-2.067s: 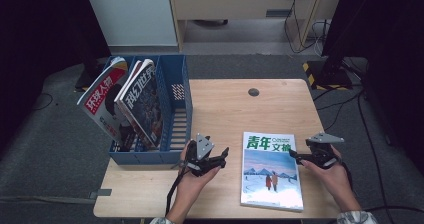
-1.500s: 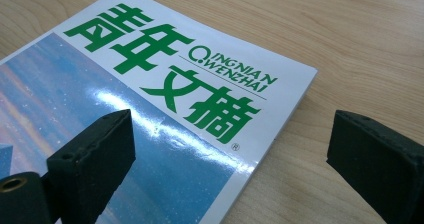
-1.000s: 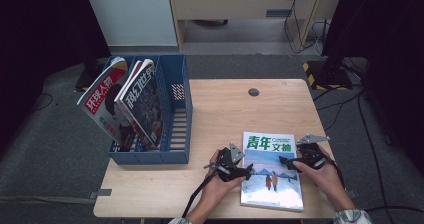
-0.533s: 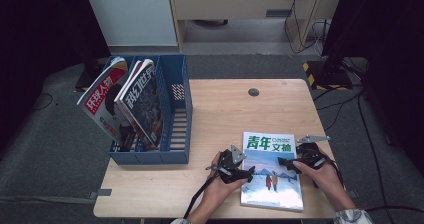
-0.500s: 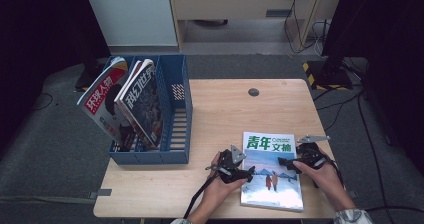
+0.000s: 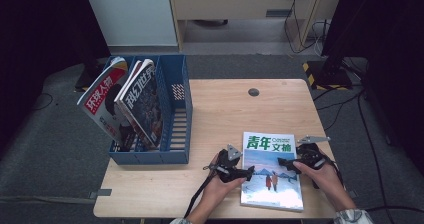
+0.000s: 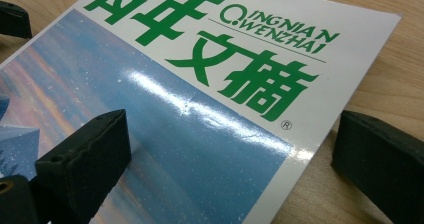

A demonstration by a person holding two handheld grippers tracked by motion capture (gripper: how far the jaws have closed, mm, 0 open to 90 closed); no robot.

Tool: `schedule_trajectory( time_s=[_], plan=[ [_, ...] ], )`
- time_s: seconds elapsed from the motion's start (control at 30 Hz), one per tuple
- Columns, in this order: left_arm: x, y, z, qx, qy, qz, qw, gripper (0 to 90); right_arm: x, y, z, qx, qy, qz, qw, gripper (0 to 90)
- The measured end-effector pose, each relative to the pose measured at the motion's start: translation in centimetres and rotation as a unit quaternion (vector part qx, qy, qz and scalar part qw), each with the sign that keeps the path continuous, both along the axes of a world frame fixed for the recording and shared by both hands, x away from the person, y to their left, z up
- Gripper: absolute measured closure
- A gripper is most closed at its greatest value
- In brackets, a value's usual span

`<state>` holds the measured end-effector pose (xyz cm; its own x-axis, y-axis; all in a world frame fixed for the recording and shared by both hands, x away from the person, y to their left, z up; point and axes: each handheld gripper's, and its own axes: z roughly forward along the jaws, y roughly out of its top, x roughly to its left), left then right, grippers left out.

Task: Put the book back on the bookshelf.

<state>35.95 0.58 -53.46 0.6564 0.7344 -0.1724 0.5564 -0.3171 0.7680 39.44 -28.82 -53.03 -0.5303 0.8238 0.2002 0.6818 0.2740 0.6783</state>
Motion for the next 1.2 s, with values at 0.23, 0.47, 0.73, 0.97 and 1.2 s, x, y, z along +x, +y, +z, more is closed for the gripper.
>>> schedule_trajectory(
  time_s=[0.23, 0.47, 0.73, 0.97, 1.2],
  plan=[
    [-0.2, -0.2, -0.1, -0.007, 0.014, -0.013, 0.9998, 16.4, -0.1, -0.1, 0.0, 0.000, -0.003, -0.002, 1.0000, 2.3],
    [-0.2, -0.4, -0.1, -0.008, 0.015, -0.017, 0.9997, 16.5, -0.5, -0.2, 0.2, 0.008, 0.012, 0.002, 0.9999, 4.6],
    [-0.5, -0.8, 0.0, -0.001, 0.003, -0.018, 0.9998, 16.8, -0.6, -0.2, 0.4, 0.007, 0.016, -0.006, 0.9998, 10.2],
    [-0.7, -1.1, 0.0, 0.004, -0.007, -0.021, 0.9997, 17.7, -0.5, -0.9, 0.7, 0.022, 0.023, -0.014, 0.9994, 21.5],
    [-0.7, -1.1, 0.0, 0.004, -0.008, -0.022, 0.9997, 17.7, -0.9, -1.3, 1.6, 0.041, 0.012, -0.011, 0.9991, 26.8]
  ],
)
